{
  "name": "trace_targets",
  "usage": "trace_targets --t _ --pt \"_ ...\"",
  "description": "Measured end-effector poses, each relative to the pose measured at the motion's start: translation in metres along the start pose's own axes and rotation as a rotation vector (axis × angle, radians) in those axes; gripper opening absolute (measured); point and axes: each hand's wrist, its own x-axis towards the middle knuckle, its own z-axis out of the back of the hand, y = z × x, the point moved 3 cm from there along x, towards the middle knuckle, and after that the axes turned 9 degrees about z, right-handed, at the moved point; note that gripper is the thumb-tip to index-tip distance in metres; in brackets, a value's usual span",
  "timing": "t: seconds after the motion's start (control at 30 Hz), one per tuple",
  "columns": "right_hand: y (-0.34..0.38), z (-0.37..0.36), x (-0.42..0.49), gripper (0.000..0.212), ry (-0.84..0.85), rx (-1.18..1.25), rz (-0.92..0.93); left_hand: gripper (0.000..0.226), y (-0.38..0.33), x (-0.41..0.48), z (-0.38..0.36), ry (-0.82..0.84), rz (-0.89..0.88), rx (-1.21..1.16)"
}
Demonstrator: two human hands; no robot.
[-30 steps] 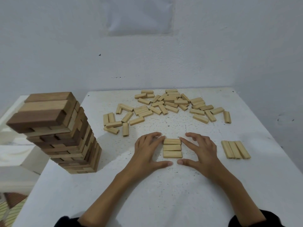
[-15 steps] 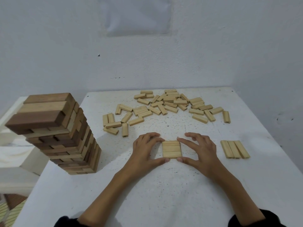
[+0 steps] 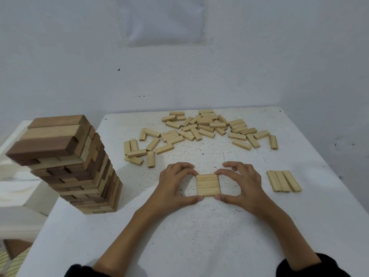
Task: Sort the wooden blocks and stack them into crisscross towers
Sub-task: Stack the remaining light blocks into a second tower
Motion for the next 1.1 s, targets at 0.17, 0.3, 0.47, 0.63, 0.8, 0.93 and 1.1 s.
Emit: trace_targets --t 0.17,0.3,0.47,0.63,0.8,0.93,1.1 --pt "0.002 0.005 -0.002 0.063 -0.007 0.054 0.044 0.058 -0.003 0.0 0.001 -0.023 -0.072 0.021" --pt "-0.002 0.014 -0.005 0.057 -0.041 0.087 0.056 0.057 -0.014 0.002 0.0 -0.058 -0.123 -0.012" --pt "-0.015 0.031 -0.013 0.056 -0.118 0.055 0.04 0.056 -0.033 0.016 -0.013 -0.073 -0.187 -0.003" --pt "-0.04 0.055 -0.03 0.054 -0.212 0.009 -0.037 0.058 -0.062 0.038 -0.037 -0.03 -0.224 -0.074" --pt "-0.07 0.079 -0.053 0.051 -0.263 0.03 -0.111 0.057 -0.092 0.063 -0.067 -0.017 -0.267 -0.123" --pt "-0.096 0.091 -0.068 0.058 -0.248 0.045 -0.161 0.057 -0.111 0.075 -0.088 -0.001 -0.29 -0.132" --pt "-0.12 0.096 -0.079 0.06 -0.244 0.021 -0.195 0.059 -0.122 0.081 -0.102 -0.025 -0.321 -0.13"
